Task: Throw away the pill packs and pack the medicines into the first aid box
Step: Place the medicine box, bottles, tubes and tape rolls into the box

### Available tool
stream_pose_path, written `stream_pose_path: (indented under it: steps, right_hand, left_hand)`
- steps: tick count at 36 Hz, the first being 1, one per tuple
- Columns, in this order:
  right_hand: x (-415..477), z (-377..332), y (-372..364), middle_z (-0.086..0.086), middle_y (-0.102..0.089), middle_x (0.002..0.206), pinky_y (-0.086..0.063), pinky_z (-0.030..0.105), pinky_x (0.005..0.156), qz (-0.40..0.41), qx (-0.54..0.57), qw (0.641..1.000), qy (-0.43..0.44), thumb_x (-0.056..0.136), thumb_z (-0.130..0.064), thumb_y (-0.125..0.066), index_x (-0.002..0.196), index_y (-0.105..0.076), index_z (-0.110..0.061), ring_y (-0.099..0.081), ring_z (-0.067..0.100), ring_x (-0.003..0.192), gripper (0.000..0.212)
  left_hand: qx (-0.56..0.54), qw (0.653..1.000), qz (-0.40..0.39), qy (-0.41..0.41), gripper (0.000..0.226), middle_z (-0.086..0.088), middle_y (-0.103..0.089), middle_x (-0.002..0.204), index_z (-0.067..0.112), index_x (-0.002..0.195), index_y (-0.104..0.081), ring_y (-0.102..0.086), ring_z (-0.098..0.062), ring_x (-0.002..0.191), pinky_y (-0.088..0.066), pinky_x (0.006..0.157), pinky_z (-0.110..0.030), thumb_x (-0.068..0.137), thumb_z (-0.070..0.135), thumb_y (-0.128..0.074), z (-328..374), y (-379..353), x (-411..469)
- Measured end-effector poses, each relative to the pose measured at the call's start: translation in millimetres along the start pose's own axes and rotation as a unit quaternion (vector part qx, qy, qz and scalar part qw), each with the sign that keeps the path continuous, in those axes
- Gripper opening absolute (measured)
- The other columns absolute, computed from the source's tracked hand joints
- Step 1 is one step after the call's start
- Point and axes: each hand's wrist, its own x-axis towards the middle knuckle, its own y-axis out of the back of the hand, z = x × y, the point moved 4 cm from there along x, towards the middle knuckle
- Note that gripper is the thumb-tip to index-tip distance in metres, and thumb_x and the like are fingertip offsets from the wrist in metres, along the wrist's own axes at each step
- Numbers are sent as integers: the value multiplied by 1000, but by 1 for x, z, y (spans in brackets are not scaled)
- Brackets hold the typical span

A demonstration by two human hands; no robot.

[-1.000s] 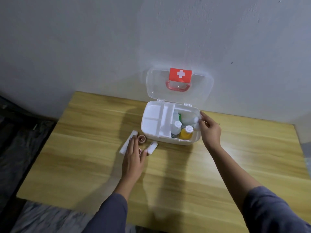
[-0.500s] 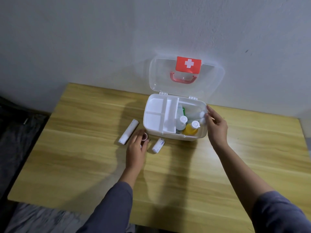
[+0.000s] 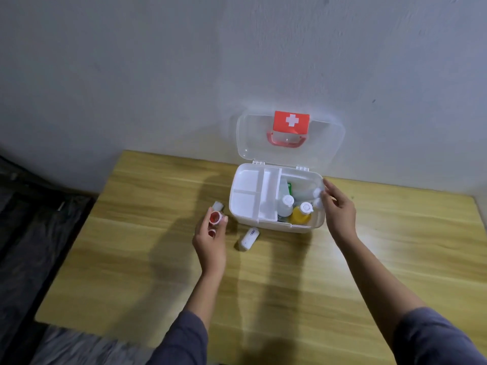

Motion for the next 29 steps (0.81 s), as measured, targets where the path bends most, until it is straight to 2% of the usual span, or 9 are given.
stream_pose_path:
  steps: [3, 6, 11, 14, 20, 26, 29]
  right_hand:
    - [0, 0, 2, -1, -61, 125, -49, 4, 72, -6, 12, 1000, -5, 91, -14, -54, 126, -56, -18, -60, -4, 89, 35]
    - [1, 0, 3, -1, -61, 126, -50, 6, 75, -11, 17, 1000, -9, 91, -14, -54, 126, -57, -18, -59, -6, 89, 36]
    - [2, 1, 2, 1, -63, 125, -48, 1, 74, -14, 23, 1000, -10, 91, -15, -55, 125, -58, -19, -61, 9, 97, 35]
    - [2, 2, 2, 1, -63, 124, -48, 2, 73, -12, 29, 999, -7, 91, -13, -54, 125, -58, -19, -62, 10, 97, 34]
    - [4, 6, 1, 3, -64, 124, -49, 4, 77, -7, 50, 999, -3, 91, -13, -54, 124, -59, -18, -62, 15, 108, 33]
    - [2, 8, -1, 1, -64, 124, -48, 8, 84, 4, 68, 998, -10, 91, -13, -54, 123, -60, -19, -60, 14, 112, 33]
    - [1, 8, -1, 0, -64, 124, -47, 11, 88, 4, 73, 997, -13, 92, -14, -53, 123, -60, -19, -59, 13, 113, 32]
  left_hand:
    - [-31, 999, 11, -31, 41, -6, -63, 116, 8, 124, -58, -58, -15, 102, -39, 76, 1, 84, 12, -67, 32, -6, 15]
    - [-32, 994, -17, -101, 41, -1, -61, 113, 6, 122, -59, -57, -14, 100, -40, 75, -2, 82, 9, -68, 67, -21, 31]
    - [34, 968, -192, -160, 44, -11, -63, 118, 7, 123, -58, -59, -20, 106, -46, 89, -23, 81, 12, -70, 86, -67, 51]
    - [74, 951, -249, -166, 45, -12, -60, 124, 6, 125, -57, -57, -23, 112, -45, 97, -31, 82, 13, -69, 82, -84, 56]
    - [122, 931, -276, -206, 46, -12, -63, 120, 6, 124, -58, -57, -25, 112, -46, 97, -35, 80, 13, -71, 77, -96, 57]
    - [160, 922, -264, -233, 47, -10, -59, 127, 6, 127, -55, -51, -22, 119, -40, 98, -27, 83, 19, -68, 78, -98, 54]
    - [176, 920, -250, -246, 45, -13, -59, 122, 3, 125, -56, -51, -27, 115, -38, 95, -23, 83, 16, -68, 80, -100, 54]
